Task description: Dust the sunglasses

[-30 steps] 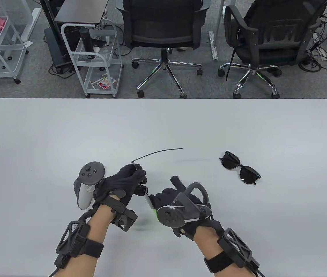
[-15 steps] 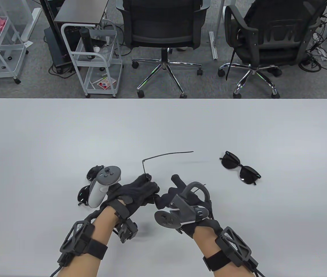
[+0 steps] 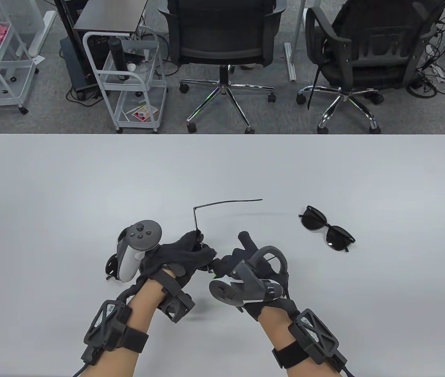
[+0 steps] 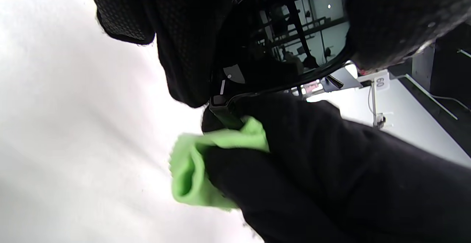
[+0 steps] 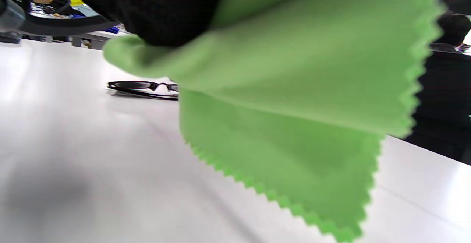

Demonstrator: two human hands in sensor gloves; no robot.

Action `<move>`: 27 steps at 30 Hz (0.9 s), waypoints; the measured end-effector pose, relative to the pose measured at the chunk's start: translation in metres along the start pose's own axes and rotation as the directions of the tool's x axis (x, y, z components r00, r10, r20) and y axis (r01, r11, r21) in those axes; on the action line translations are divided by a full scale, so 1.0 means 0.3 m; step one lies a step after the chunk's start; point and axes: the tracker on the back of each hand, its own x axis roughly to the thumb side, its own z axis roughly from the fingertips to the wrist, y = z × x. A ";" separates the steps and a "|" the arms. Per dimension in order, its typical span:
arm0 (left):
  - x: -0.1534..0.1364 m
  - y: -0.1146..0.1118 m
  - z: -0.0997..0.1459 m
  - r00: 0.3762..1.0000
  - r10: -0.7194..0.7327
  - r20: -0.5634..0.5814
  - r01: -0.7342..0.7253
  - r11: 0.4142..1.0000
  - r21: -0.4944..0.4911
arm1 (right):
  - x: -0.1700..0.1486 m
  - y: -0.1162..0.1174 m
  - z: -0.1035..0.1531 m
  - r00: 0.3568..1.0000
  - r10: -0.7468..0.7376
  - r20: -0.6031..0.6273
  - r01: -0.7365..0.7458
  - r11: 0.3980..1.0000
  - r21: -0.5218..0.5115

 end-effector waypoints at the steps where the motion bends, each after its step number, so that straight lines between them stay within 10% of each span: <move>1: 0.002 0.007 0.003 1.000 -0.020 0.000 0.020 1.000 0.010 | -0.016 0.004 0.004 1.000 0.004 -0.013 -0.004 1.000 0.010; 20: -0.043 0.062 -0.002 0.998 -0.030 -0.054 0.031 1.000 0.007 | -0.078 0.052 0.026 0.980 0.189 -0.067 -0.174 0.967 0.184; 27: -0.025 -0.003 -0.010 0.997 0.068 -0.025 -0.070 0.997 -0.044 | 0.009 -0.001 0.021 0.991 0.135 0.023 -0.134 0.990 -0.033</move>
